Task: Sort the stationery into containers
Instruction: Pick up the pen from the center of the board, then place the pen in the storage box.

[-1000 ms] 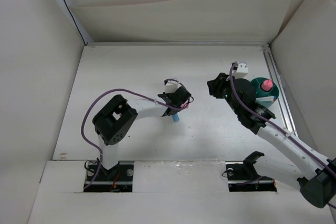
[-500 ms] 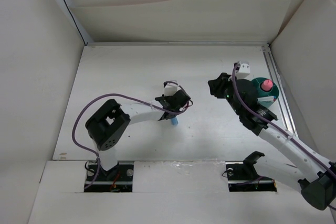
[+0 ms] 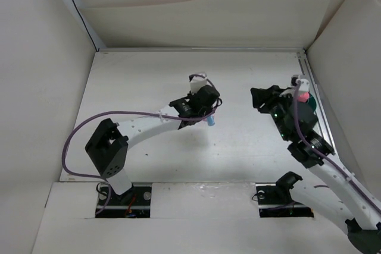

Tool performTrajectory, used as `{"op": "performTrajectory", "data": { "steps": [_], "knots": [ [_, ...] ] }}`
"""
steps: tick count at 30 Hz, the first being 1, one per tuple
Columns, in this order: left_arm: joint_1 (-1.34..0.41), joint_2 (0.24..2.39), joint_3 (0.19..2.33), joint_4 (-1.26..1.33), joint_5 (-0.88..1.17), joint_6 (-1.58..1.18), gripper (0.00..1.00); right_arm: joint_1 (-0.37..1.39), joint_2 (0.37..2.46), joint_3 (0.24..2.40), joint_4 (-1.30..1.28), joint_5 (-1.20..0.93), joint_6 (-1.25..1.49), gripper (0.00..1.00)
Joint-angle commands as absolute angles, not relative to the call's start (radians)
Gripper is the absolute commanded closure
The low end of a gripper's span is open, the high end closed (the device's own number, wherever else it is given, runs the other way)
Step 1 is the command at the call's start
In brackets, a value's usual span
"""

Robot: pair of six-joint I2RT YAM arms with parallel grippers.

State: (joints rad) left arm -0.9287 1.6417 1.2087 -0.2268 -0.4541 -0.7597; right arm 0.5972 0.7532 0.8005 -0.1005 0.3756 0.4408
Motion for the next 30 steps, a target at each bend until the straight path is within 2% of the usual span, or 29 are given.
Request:
{"op": "performTrajectory", "data": {
  "steps": [1, 10, 15, 20, 30],
  "knots": [
    [-0.930, 1.661, 1.376, -0.202, -0.448, -0.715, 1.00, 0.604, 0.622, 0.799, -0.083, 0.434, 0.437, 0.56],
    [-0.950, 1.963, 1.903, -0.167, -0.428, -0.605, 1.00, 0.604, 0.453, 0.871, -0.219, 0.612, 0.469, 0.54],
    [-0.959, 2.130, 2.032, -0.017, -0.385, -0.505, 1.00, 0.604, 0.339, 0.905, -0.248, 0.621, 0.471, 0.52],
    [-0.959, 2.272, 2.235, 0.023, -0.339, -0.483, 1.00, 0.604, 0.339, 0.939, -0.273, 0.630, 0.471, 0.52],
    [-0.968, 2.407, 2.315, 0.219, -0.246, -0.474, 0.98, 0.604, 0.379, 0.930, -0.252, 0.640, 0.471, 0.52]
  ]
}}
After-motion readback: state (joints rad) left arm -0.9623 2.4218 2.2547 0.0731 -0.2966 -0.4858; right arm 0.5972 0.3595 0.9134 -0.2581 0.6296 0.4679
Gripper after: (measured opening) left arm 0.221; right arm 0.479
